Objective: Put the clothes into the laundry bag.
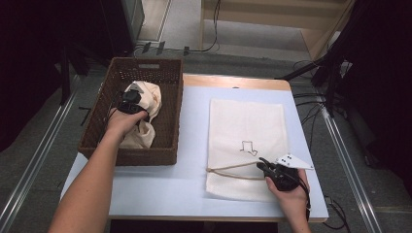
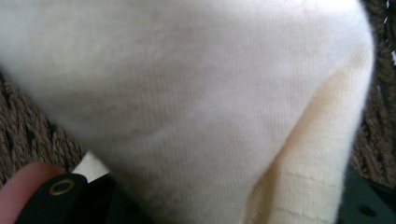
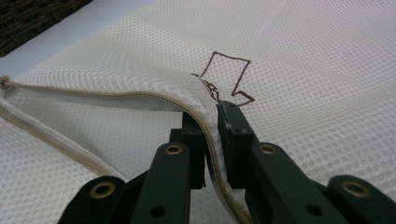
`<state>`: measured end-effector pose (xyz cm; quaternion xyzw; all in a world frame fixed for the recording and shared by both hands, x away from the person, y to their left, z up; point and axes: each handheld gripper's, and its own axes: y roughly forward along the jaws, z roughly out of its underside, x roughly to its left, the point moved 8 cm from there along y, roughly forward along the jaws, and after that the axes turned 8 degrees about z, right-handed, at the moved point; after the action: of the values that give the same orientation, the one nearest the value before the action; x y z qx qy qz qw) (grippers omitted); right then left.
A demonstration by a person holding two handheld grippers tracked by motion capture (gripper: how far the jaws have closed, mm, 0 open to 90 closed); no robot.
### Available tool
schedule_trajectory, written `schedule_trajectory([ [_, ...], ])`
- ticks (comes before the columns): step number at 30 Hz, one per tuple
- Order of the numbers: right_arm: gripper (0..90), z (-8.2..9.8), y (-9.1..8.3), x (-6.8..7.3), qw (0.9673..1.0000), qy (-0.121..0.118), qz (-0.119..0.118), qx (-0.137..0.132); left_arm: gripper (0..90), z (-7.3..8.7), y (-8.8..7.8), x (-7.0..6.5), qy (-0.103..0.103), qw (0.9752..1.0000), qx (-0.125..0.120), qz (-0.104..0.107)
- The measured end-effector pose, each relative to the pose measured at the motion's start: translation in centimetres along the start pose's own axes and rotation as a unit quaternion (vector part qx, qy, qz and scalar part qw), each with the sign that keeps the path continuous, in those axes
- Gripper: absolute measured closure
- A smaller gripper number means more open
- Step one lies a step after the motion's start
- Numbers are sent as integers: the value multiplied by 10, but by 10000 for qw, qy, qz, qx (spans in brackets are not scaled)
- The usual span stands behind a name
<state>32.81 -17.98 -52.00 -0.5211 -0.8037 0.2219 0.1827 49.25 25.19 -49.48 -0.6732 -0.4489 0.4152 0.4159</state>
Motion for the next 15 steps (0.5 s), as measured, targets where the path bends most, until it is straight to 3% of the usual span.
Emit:
schedule_trajectory([
  [4,830,0,0,1,10000,2,2,-11,638,-1,-2,-4,-40,10000,30,63],
  [8,830,-1,-1,0,10000,11,-6,-29,642,-7,-12,-10,10,9993,-346,138],
  [11,830,0,-1,0,10000,12,-29,-36,643,-12,-24,-13,84,9972,-677,310],
  [15,830,0,0,0,10000,12,-16,-37,643,-15,-39,-22,285,9921,-1060,612],
])
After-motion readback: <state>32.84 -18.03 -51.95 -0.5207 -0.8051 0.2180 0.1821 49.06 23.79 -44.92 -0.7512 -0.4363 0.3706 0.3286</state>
